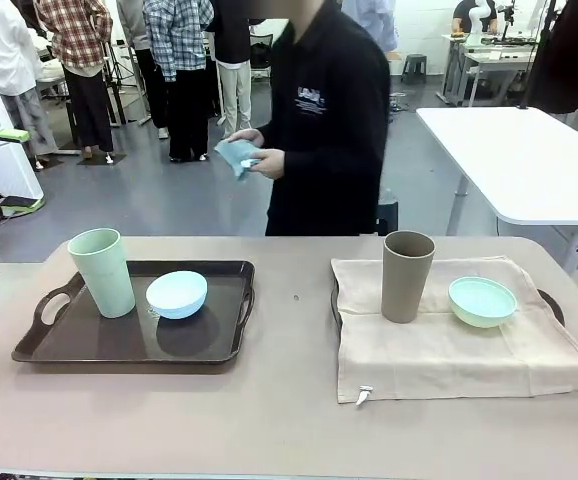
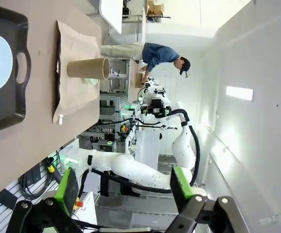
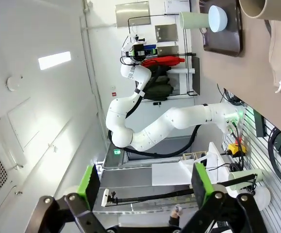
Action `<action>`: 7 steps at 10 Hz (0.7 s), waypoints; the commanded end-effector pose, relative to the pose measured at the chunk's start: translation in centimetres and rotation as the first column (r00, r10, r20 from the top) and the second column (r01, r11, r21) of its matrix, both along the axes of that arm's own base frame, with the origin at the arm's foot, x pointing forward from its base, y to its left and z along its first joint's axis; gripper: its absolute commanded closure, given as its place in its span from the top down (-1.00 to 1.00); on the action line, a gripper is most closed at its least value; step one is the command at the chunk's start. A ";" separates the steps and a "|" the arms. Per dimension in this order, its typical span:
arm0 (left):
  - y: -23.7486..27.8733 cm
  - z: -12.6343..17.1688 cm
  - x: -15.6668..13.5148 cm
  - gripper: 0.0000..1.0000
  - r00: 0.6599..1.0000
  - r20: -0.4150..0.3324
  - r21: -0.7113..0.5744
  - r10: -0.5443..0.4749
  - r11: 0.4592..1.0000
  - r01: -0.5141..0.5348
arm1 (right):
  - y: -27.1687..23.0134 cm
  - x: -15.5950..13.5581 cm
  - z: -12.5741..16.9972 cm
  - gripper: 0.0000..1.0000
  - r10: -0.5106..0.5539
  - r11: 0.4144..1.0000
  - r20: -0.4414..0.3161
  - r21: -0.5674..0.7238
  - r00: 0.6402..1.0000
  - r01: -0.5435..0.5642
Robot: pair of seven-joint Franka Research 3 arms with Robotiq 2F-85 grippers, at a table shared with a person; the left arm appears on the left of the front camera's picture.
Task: Set up a tray with a mat and arrange the tableware.
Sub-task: Pick up the Picnic Bowl and Reusable plastic cup from the Handle tray in front of the human's position and hold them in the air.
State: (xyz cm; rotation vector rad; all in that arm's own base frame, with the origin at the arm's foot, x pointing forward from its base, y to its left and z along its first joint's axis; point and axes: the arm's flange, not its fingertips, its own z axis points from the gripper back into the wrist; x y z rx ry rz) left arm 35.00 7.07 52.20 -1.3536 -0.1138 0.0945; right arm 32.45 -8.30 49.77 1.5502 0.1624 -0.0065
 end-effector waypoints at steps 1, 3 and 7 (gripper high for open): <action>0.0 0.0 0.0 1.00 1.000 0.001 -0.001 0.001 1.000 -0.001 | 0.2 0.3 -0.1 1.00 -0.006 1.000 0.003 0.009 1.000 0.006; 0.0 0.0 0.0 1.00 1.000 0.001 -0.001 0.001 1.000 -0.001 | 0.2 0.3 -0.1 1.00 -0.006 1.000 0.003 0.009 1.000 0.006; 0.0 0.0 0.0 1.00 1.000 0.001 -0.001 0.001 1.000 -0.001 | 0.2 0.3 -0.1 1.00 -0.006 1.000 0.003 0.009 1.000 0.006</action>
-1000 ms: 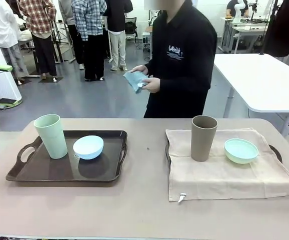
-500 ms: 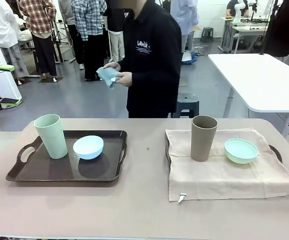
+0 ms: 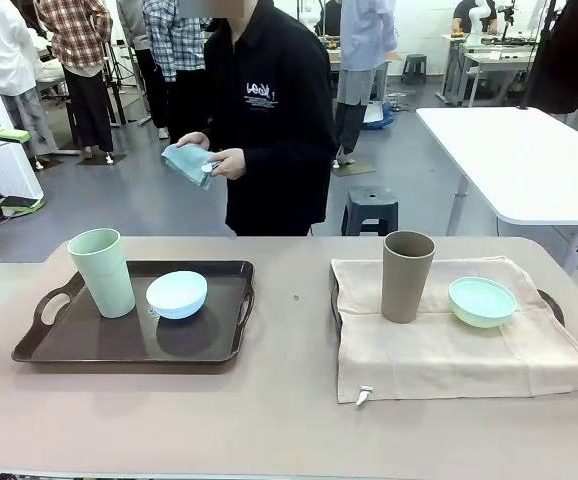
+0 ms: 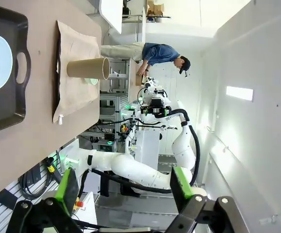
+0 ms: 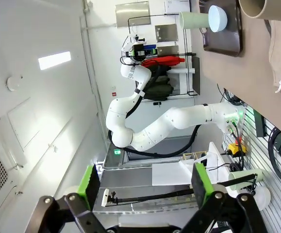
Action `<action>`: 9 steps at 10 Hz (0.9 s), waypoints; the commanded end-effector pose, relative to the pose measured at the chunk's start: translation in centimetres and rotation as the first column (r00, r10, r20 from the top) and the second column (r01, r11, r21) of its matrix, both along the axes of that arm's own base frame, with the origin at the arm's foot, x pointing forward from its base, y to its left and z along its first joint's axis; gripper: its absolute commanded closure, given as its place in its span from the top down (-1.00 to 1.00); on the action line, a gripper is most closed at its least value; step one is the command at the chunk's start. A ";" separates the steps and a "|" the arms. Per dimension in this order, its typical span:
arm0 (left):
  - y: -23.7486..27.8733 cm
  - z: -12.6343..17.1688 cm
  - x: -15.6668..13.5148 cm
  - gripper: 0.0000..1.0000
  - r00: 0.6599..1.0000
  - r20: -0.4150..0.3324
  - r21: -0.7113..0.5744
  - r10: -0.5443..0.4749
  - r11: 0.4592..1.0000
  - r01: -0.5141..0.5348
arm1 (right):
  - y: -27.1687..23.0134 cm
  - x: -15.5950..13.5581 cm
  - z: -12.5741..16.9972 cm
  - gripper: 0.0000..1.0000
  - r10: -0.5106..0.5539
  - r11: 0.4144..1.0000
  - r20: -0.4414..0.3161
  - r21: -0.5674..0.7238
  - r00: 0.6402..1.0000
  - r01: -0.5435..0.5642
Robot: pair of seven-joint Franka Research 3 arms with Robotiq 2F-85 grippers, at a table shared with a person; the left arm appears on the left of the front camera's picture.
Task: Set up a tray with a mat and arrange the tableware.
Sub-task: Pick up the Picnic Bowl and Reusable plastic cup from the Handle tray in front of the human's position and hold them in the air.
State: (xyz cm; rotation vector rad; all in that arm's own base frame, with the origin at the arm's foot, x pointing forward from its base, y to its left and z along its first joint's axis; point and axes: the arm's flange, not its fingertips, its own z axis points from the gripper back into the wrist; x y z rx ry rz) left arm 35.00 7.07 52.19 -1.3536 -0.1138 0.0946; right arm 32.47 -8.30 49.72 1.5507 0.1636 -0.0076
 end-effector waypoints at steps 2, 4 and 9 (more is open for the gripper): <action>0.0 0.0 0.0 1.00 1.000 0.002 -0.001 0.001 1.000 -0.001 | 0.2 0.3 0.0 1.00 -0.007 1.000 0.005 0.008 1.000 0.007; 0.0 0.0 0.0 1.00 1.000 0.002 -0.001 0.001 1.000 -0.001 | 0.2 0.3 0.0 1.00 -0.007 1.000 0.005 0.008 1.000 0.007; 0.0 0.0 0.0 1.00 1.000 0.002 -0.001 0.001 1.000 -0.001 | 0.2 0.3 0.0 1.00 -0.007 1.000 0.005 0.008 1.000 0.007</action>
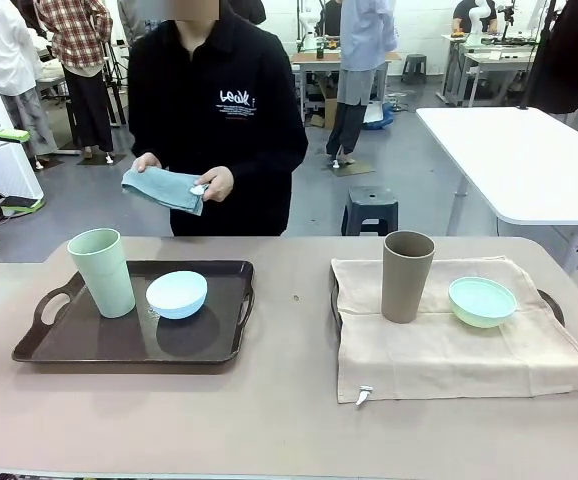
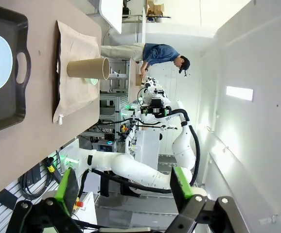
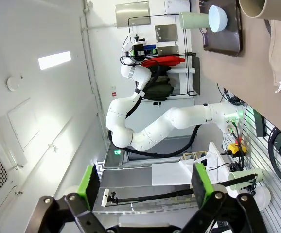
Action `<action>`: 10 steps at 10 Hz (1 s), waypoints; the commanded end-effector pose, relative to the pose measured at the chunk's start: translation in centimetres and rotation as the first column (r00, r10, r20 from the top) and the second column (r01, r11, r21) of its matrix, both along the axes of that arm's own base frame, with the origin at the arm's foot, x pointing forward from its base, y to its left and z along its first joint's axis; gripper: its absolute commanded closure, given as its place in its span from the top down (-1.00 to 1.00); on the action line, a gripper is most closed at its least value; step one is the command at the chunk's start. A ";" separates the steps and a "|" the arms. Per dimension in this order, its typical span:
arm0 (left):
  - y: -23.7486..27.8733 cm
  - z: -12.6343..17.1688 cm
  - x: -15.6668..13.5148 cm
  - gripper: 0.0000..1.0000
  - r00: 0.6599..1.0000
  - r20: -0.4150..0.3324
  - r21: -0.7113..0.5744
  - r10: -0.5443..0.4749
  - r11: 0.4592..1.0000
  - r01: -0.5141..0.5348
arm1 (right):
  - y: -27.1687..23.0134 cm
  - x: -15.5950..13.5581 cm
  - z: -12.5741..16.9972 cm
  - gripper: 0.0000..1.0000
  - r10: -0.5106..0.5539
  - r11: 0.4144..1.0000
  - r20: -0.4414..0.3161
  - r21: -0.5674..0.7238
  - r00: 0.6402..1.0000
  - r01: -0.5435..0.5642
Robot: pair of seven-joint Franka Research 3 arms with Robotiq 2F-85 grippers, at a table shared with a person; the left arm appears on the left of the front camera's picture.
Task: Set up a tray with a mat and arrange the tableware.
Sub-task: Pick up the Picnic Bowl and Reusable plastic cup from the Handle tray in front of the human's position and hold them in the air.
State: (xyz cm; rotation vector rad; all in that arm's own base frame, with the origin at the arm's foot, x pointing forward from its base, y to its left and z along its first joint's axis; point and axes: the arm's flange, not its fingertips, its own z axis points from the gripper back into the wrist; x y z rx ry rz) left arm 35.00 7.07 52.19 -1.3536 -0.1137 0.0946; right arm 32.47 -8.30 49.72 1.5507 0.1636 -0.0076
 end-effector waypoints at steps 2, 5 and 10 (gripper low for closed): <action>0.0 0.0 0.0 1.00 1.000 0.002 -0.001 0.001 1.000 -0.001 | 0.2 0.3 0.0 1.00 -0.007 1.000 0.005 0.008 1.000 0.007; 0.0 0.0 0.0 1.00 1.000 0.002 -0.001 0.001 1.000 -0.001 | 0.2 0.3 0.0 1.00 -0.007 1.000 0.005 0.008 1.000 0.007; 0.0 0.0 0.0 1.00 1.000 0.002 -0.001 0.001 1.000 -0.001 | 0.2 0.3 0.0 1.00 -0.007 1.000 0.005 0.008 1.000 0.007</action>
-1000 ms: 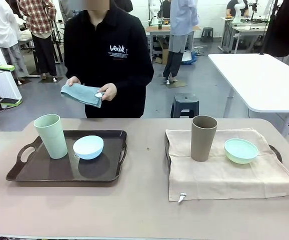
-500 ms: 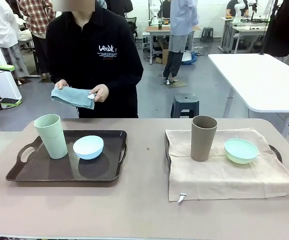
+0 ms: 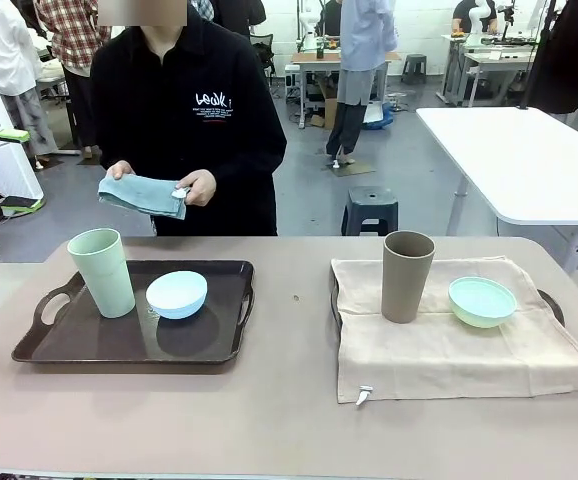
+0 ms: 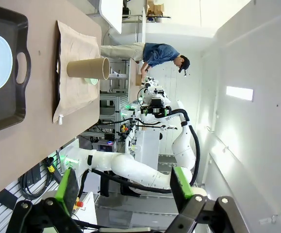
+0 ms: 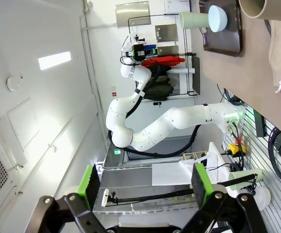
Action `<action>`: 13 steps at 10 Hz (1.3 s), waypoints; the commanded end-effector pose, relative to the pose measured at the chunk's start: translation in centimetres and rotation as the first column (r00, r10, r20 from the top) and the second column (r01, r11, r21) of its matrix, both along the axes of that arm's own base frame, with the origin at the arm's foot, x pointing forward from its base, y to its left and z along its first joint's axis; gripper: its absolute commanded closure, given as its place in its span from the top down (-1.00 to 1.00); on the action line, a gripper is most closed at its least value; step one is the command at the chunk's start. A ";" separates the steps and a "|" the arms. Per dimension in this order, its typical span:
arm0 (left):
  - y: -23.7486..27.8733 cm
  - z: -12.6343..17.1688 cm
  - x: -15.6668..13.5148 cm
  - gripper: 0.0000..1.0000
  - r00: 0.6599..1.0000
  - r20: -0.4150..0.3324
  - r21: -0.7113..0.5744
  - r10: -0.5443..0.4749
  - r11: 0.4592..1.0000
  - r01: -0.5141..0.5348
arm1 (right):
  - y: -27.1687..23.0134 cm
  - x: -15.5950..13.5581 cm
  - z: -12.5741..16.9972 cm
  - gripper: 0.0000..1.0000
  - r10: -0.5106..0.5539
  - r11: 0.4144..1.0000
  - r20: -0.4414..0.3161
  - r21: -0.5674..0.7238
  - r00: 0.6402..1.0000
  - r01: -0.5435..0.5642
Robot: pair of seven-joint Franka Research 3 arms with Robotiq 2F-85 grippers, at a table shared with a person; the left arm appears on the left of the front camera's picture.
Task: Set up a tray with a mat and arrange the tableware.
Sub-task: Pick up the Picnic Bowl and Reusable plastic cup from the Handle tray in front of the human's position and hold them in the air.
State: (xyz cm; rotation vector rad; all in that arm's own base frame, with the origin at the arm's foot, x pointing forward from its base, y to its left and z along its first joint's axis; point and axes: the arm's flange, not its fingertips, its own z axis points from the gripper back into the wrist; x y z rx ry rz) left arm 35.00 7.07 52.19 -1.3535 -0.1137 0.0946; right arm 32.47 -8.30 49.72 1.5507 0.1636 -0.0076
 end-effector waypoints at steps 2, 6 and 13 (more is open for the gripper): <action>0.0 0.0 0.0 1.00 1.000 0.002 -0.001 0.001 1.000 -0.001 | 0.2 0.3 0.0 1.00 -0.007 1.000 0.005 0.008 1.000 0.007; 0.0 0.0 0.0 1.00 1.000 0.002 -0.001 0.001 1.000 -0.001 | 0.2 0.3 0.0 1.00 -0.007 1.000 0.005 0.008 1.000 0.007; 3.6 6.6 1.6 1.00 0.863 0.441 0.806 -0.245 0.532 -0.261 | 16.1 8.8 6.6 1.00 0.226 0.623 0.246 -0.780 0.943 0.055</action>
